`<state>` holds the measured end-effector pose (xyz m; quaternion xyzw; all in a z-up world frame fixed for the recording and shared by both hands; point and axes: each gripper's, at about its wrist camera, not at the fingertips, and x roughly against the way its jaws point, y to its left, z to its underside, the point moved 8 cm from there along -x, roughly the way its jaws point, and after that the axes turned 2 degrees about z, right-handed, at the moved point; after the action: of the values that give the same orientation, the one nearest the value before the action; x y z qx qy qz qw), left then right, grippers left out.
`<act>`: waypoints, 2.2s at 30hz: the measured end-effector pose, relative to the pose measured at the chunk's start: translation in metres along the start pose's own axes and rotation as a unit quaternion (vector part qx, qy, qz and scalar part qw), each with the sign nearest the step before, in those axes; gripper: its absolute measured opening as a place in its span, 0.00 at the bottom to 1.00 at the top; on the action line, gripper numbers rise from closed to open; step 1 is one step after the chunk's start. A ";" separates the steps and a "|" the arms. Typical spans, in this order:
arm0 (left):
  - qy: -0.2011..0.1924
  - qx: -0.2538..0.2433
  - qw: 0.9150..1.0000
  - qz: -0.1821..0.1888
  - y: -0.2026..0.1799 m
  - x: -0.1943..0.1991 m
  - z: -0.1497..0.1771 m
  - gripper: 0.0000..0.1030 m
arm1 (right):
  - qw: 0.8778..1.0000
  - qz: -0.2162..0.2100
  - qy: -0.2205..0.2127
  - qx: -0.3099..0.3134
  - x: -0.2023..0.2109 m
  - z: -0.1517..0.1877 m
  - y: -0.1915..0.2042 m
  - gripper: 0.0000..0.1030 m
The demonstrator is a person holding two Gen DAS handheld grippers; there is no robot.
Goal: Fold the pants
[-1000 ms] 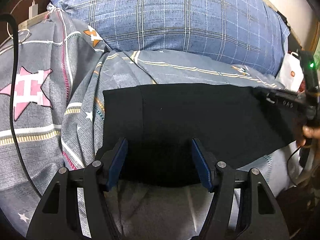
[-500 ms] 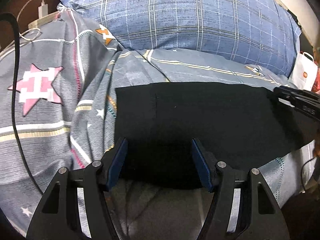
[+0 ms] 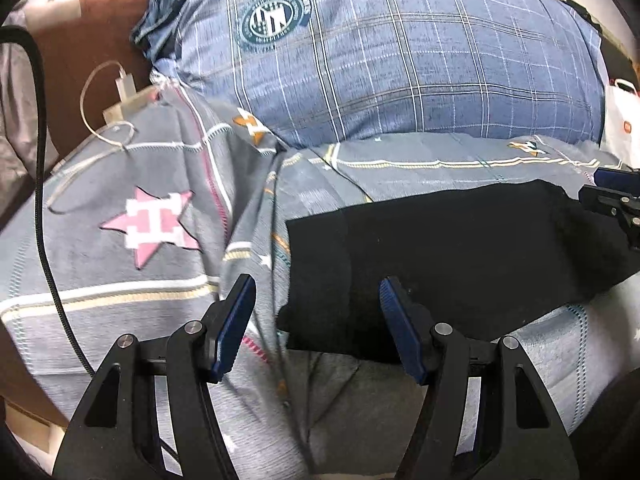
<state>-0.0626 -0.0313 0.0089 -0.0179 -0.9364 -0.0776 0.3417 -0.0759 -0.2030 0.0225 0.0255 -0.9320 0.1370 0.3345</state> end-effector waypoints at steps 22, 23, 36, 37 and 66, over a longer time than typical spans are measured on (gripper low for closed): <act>-0.065 -0.064 0.990 -0.110 0.015 0.033 -0.003 0.63 | 0.999 0.021 0.010 0.041 0.011 0.008 0.026 0.36; -0.068 -0.068 0.989 -0.115 0.016 0.034 -0.003 0.63 | 0.999 0.021 0.011 0.043 0.011 0.008 0.027 0.36; -0.078 -0.089 0.982 -0.145 0.019 0.036 0.002 0.63 | 0.998 0.024 0.020 0.058 0.007 0.012 0.036 0.36; -0.078 -0.090 0.982 -0.145 0.019 0.035 0.002 0.63 | 0.998 0.024 0.021 0.058 0.007 0.013 0.036 0.36; -0.062 -0.076 0.985 -0.142 0.022 0.026 0.011 0.63 | 0.960 0.203 -0.010 0.193 0.012 0.017 0.029 0.40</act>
<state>-0.0872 -0.0087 0.0204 0.0843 -0.9402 -0.1954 0.2660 -0.0996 -0.1794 0.0100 -0.0990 -0.8766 0.3795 0.2788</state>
